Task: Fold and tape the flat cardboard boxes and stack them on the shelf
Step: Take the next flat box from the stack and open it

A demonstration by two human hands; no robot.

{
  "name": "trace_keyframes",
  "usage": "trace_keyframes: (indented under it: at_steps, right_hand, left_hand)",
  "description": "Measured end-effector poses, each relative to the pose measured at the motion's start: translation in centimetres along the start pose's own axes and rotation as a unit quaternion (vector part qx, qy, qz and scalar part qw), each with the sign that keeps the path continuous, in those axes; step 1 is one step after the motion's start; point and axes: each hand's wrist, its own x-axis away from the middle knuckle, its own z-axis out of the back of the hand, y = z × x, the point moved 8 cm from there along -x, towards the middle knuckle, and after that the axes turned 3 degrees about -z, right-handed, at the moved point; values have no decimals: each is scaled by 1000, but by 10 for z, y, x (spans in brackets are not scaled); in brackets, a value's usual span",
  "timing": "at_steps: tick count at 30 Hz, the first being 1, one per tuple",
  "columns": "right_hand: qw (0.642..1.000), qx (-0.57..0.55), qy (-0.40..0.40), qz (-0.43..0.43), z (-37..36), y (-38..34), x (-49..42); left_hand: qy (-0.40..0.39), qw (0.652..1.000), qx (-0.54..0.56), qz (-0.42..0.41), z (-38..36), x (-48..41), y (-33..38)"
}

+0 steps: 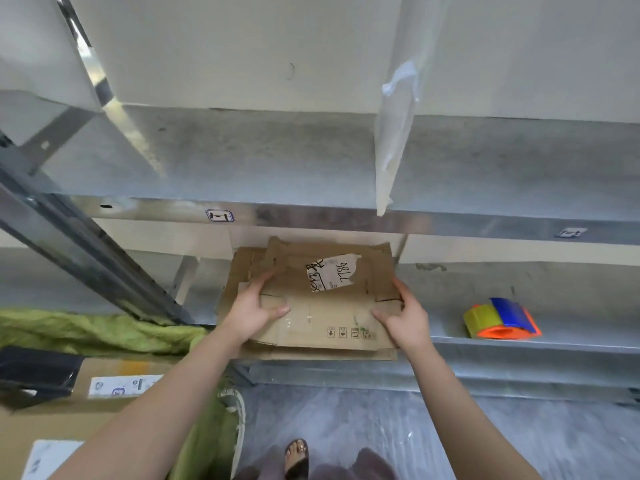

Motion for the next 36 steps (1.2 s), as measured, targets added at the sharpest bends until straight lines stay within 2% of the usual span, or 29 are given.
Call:
trace_keyframes:
  at_steps: [7,15,21,29,33,36]
  right_hand:
    - [999,-4,11,47,79,23,14]
    - [996,12,24,88,216,90,22]
    - [996,13,28,78,310,143,10]
    - [997,4,62,40,417,213,-30]
    - [995,-7,101,23,467,243,-45]
    - [993,-21,113,12,497,259,-55]
  left_hand:
    - [22,998,-8,-61,-46,28,76]
    - [29,994,17,-105,-171,78,165]
    - [13,992,15,-121,-258,85,234]
    - [-20,991,27,-130,-372,51,311]
    - [-51,987,69,-134,-422,36,341]
    - [-67,983,138,-99,-450,27,356]
